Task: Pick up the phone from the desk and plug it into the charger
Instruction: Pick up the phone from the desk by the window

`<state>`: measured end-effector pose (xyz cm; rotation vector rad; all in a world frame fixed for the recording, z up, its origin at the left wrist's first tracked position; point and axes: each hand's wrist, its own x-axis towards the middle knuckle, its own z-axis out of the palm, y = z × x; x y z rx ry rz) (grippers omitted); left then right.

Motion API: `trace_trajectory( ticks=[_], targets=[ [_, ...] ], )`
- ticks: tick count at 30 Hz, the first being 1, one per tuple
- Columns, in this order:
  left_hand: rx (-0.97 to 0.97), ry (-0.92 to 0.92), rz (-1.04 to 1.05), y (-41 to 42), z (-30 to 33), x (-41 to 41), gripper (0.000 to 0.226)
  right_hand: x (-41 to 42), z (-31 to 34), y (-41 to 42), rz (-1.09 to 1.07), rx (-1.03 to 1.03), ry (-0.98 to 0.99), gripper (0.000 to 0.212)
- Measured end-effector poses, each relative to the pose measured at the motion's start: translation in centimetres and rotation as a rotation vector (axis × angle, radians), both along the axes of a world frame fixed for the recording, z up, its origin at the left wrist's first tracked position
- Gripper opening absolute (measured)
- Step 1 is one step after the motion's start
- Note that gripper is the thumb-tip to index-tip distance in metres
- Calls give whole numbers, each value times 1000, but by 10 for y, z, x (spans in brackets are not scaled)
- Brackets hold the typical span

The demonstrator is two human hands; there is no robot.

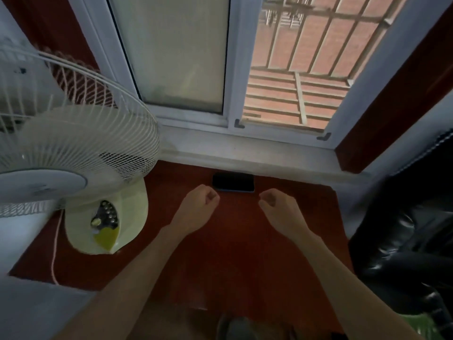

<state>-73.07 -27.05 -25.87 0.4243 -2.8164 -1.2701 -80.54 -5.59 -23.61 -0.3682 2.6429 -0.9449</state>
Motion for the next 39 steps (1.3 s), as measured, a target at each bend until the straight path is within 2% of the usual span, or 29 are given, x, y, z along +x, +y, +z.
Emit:
trace_trajectory(
  ticks=[9,15,19,23,28,33,39],
  targets=[
    [-3,-225,57,-31,-40,-82,33,-89,-48,-17,86,181,-124,34],
    [-144,-386,-107,-38,-83,-121,72,-113,-81,-28,142,303,-248,50],
    [-282,-458,-207,-40,-105,-146,98,-119,-95,-37,121,326,-265,56],
    [-320,-482,-268,-39,-121,-164,114,-126,-105,-46,69,289,-293,60],
    [-320,-482,-285,-41,-133,-175,118,-127,-112,-54,-187,48,-432,55],
    [-373,-486,-283,-41,-132,-184,113,-120,-117,-49,-235,21,-433,48],
    [-620,-530,-345,-37,-132,-170,100,-115,-118,-38,-222,52,-444,46]
  ],
)
